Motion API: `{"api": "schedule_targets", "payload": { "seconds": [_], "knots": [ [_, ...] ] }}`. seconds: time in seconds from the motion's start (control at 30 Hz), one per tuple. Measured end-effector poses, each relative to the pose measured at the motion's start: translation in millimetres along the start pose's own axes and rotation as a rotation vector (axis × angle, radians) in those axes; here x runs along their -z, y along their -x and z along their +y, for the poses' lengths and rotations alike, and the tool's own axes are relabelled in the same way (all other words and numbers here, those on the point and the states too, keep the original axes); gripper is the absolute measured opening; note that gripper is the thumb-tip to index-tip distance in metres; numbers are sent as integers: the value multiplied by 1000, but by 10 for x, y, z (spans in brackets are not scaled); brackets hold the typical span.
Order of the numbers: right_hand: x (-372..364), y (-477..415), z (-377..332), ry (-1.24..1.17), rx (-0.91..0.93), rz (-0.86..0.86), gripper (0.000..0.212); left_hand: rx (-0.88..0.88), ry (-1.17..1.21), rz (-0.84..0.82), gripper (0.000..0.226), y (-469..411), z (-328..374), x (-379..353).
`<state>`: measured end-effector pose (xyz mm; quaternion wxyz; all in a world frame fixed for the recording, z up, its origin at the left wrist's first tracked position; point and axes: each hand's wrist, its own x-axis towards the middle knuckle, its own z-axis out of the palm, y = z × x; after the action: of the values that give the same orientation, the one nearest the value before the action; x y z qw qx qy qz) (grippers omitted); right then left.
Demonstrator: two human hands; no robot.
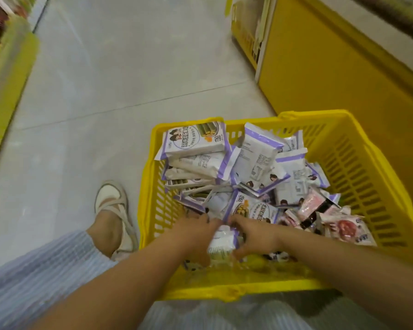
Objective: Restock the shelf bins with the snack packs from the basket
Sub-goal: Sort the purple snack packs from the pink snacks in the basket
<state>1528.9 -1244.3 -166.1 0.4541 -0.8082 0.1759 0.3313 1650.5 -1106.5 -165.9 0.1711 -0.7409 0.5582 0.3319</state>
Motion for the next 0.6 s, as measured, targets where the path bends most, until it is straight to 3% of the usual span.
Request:
{"api": "schedule_targets", "payload": {
  "seconds": [0.2, 0.3, 0.4, 0.47, 0.53, 0.6],
  "knots": [
    [-102, -191, 117, 123, 89, -51, 83, 59, -9, -198, 111, -83, 60, -131],
    [-14, -189, 126, 82, 75, -138, 82, 60, 135, -253, 100, -75, 33, -74],
    [69, -151, 91, 103, 58, -158, 65, 54, 268, -230, 78, -35, 10, -63],
    [158, -97, 71, 243, 71, -40, 51, 59, 261, -225, 72, 6, 30, -97],
    [255, -29, 88, 430, 74, 215, 38, 57, 255, -224, 69, 15, 37, -100],
    [283, 18, 162, 596, 32, 372, 47, 65, 280, -213, 66, 8, 20, -62]
  ]
}}
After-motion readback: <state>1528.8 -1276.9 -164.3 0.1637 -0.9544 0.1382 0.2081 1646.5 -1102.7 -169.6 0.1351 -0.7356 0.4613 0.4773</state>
